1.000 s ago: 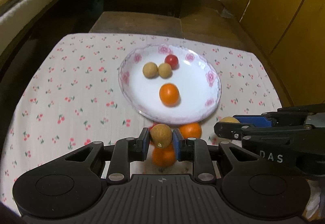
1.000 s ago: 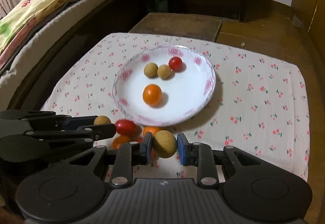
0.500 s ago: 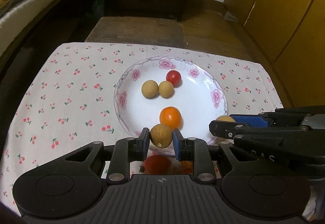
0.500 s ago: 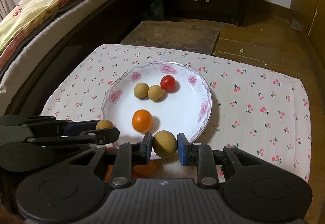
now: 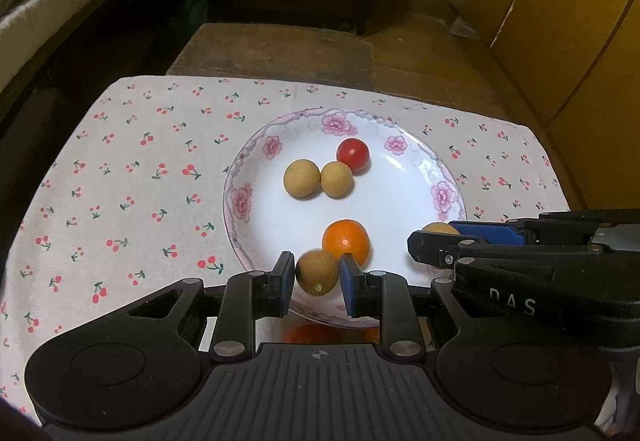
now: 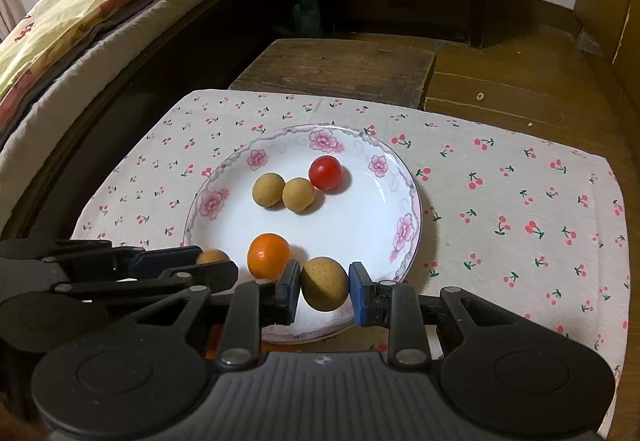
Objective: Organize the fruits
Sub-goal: 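Carry both kiwis over the bowl and open the left gripper to drop its kiwi, then open the right gripper over the bowl to drop its kiwi, then withdraw both open grippers back toward the remaining fruits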
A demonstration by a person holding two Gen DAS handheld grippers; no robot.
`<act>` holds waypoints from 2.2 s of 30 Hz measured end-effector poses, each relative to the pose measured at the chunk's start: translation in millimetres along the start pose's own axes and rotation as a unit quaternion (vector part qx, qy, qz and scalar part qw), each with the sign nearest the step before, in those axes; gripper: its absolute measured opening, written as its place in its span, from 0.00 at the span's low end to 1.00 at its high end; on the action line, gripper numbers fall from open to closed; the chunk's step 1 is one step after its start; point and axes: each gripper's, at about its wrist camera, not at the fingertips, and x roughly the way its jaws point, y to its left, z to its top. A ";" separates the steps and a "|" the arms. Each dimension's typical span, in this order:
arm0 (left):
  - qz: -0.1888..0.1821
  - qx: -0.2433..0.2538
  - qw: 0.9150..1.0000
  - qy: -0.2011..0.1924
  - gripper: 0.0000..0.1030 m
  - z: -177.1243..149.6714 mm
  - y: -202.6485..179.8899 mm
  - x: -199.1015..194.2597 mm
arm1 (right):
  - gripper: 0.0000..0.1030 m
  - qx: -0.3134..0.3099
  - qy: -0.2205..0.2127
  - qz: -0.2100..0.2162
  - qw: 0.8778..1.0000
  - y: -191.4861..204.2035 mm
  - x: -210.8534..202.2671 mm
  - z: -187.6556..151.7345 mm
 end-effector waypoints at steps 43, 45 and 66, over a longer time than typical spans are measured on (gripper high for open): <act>-0.008 -0.025 1.000 -0.012 0.37 -17.6 19.4 -29.4 | 0.27 0.012 -0.014 -0.002 1.000 7.9 -28.5 -10.3; -0.012 -0.029 0.999 -0.011 0.38 -22.3 21.8 -33.6 | 0.28 0.013 -0.014 0.002 1.000 9.7 -32.1 -13.7; -0.027 -0.028 0.999 0.001 0.44 -48.2 22.4 -44.6 | 0.33 0.027 0.015 0.026 0.999 21.5 -33.1 -47.6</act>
